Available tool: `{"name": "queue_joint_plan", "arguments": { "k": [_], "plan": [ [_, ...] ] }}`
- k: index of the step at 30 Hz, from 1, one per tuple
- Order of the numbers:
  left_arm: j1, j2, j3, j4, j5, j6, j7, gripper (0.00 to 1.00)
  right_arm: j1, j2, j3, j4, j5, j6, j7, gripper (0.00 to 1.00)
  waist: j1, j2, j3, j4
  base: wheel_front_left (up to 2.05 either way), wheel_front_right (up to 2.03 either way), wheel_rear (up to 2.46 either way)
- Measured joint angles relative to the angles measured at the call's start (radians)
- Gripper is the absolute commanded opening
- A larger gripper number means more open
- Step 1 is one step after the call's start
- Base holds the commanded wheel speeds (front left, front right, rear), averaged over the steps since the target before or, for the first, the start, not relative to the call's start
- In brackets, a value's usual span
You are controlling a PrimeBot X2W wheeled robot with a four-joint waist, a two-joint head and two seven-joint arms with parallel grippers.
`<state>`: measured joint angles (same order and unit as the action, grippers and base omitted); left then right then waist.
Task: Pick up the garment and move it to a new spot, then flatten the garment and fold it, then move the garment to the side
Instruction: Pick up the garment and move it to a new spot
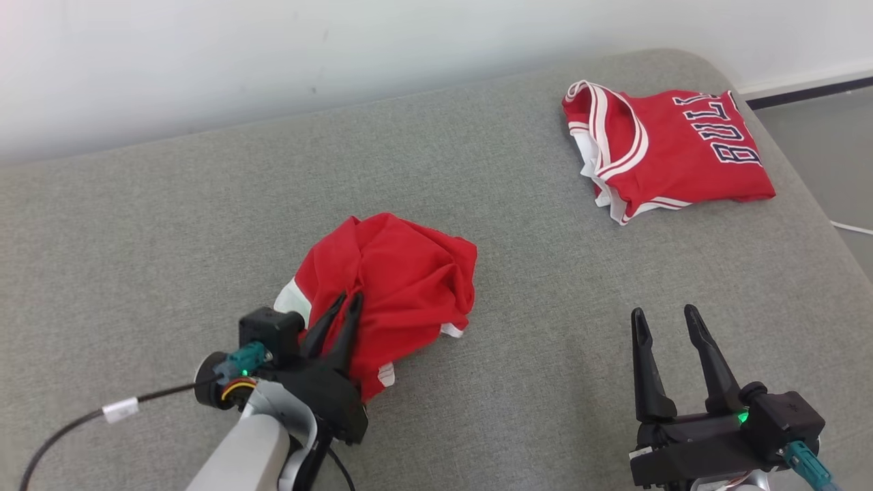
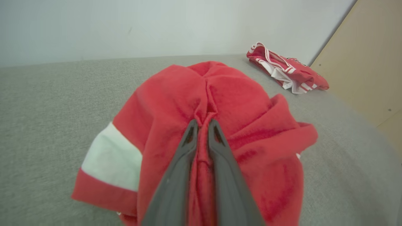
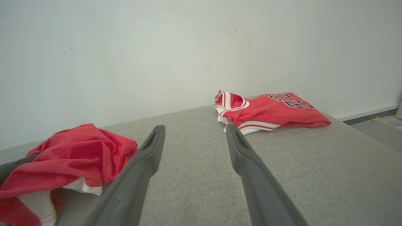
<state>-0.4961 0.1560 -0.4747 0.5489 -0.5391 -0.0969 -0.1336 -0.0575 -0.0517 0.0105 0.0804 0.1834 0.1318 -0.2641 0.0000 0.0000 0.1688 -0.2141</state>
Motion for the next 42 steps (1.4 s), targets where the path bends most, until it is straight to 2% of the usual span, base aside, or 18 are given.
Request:
{"name": "queue_joint_plan", "arguments": {
  "k": [7,14,20,27,33,42],
  "plan": [
    [-0.038,-0.016,-0.015,0.028,0.027,-0.008,-0.098,1.00,0.008,0.000,-0.009,0.002,0.000,0.000,0.000,1.00,0.0000,0.0000,-0.029,0.026,0.00,0.00,0.00],
    [-0.025,0.026,0.030,-0.044,0.060,0.029,-0.122,1.00,0.023,0.000,-0.019,-0.008,-0.002,0.000,0.000,1.00,0.0000,0.0000,-0.061,0.065,0.00,0.00,0.00],
    [0.071,0.073,0.115,-0.180,0.119,0.081,-0.129,1.00,0.040,0.000,-0.025,-0.014,-0.002,0.000,0.000,1.00,0.0000,0.0000,-0.086,0.110,0.00,0.00,0.00],
    [0.248,0.089,0.214,-0.306,0.182,0.080,-0.129,1.00,0.054,0.000,-0.029,-0.011,-0.002,0.000,0.000,1.00,-0.0001,0.0001,-0.117,0.155,0.00,0.00,0.00],
    [0.400,0.063,0.329,-0.399,0.234,0.084,-0.129,1.00,0.069,0.001,-0.036,-0.008,-0.004,0.000,0.000,1.00,-0.0001,0.0001,-0.146,0.186,0.00,0.00,0.00],
    [0.529,-0.036,0.428,-0.446,0.316,0.049,-0.129,1.00,0.097,0.001,-0.031,0.009,-0.002,0.000,0.000,1.00,0.0000,0.0000,-0.161,0.215,0.00,0.00,0.00]
  ]
}}
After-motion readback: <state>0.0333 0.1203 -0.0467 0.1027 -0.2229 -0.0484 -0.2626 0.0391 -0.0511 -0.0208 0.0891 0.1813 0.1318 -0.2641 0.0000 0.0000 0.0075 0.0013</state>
